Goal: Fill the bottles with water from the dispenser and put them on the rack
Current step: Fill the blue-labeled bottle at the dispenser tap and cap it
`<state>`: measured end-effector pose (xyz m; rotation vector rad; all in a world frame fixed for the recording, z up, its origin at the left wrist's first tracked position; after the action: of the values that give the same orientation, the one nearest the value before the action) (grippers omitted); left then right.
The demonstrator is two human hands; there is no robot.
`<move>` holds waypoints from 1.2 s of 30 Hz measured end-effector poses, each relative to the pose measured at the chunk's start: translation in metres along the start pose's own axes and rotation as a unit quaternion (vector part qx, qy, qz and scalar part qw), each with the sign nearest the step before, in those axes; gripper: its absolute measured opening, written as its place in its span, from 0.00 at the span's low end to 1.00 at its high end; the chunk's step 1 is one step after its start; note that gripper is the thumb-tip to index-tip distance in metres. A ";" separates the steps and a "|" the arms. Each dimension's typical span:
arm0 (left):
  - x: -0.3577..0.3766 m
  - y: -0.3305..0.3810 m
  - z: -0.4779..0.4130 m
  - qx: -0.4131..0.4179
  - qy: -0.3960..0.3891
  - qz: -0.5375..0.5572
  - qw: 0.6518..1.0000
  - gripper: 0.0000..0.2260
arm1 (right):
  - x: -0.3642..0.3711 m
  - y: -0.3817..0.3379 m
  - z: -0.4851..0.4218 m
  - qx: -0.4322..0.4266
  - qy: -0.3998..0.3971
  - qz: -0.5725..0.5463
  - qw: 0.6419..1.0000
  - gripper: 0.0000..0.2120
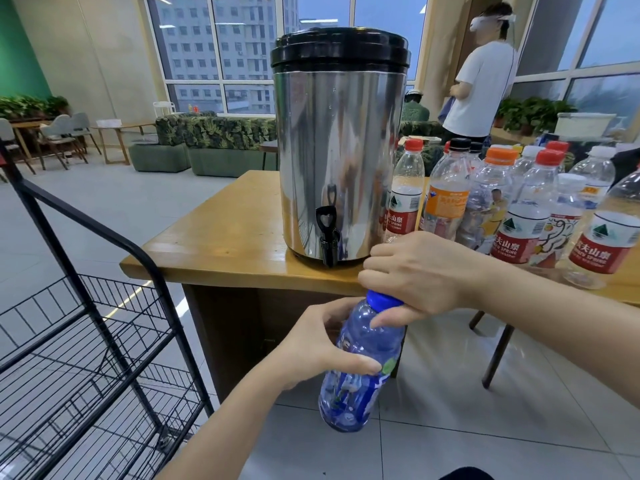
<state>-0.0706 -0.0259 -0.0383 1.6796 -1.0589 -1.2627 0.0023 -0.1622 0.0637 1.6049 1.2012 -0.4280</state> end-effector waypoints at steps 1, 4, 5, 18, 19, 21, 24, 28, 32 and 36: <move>0.001 -0.001 0.001 -0.002 -0.008 0.005 1.000 0.27 | 0.004 0.000 0.001 -0.008 0.008 0.004 1.000 0.24; 0.008 -0.007 0.003 -0.004 0.048 -0.009 0.999 0.27 | 0.018 -0.001 0.000 0.106 0.024 0.050 0.993 0.28; 0.011 -0.010 0.003 -0.006 0.087 -0.029 0.996 0.28 | 0.021 -0.004 -0.002 0.161 0.028 0.080 0.983 0.30; 0.013 -0.038 0.015 -0.036 0.201 -0.040 0.978 0.31 | 0.055 -0.024 0.000 0.317 0.038 0.082 0.944 0.29; 0.011 -0.038 0.015 -0.030 0.214 -0.047 0.975 0.31 | 0.058 -0.025 0.000 0.337 0.042 0.066 0.938 0.31; 0.001 -0.033 0.017 -0.016 0.231 -0.055 0.971 0.30 | 0.061 -0.026 0.005 0.387 0.056 0.018 0.920 0.34; -0.035 -0.021 0.011 -0.016 0.276 -0.029 0.961 0.27 | 0.057 -0.019 0.018 0.444 0.103 -0.014 0.890 0.33; -0.111 0.000 -0.017 -0.002 0.362 -0.013 0.932 0.25 | 0.064 -0.006 0.040 0.499 0.100 -0.012 0.861 0.31; -0.183 0.004 -0.072 0.029 0.455 -0.064 0.888 0.31 | 0.073 0.004 0.047 0.528 0.090 -0.004 0.844 0.28; -0.226 -0.014 -0.131 0.010 0.511 -0.106 0.853 0.36 | 0.084 0.016 0.050 0.544 0.085 0.009 0.835 0.28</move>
<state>0.0217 0.2012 0.0523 2.1052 -0.2284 -0.2990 0.0661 -0.1643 -0.0115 2.6555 1.1074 -1.1106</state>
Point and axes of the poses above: each hand's wrist, its own z-axis away from the middle knuckle, its own x-axis out of the palm, y = z × x, the point moved 3 cm from there along -z, towards the middle knuckle, and after that the axes turned 14 degrees about y, right-handed, at the moved point
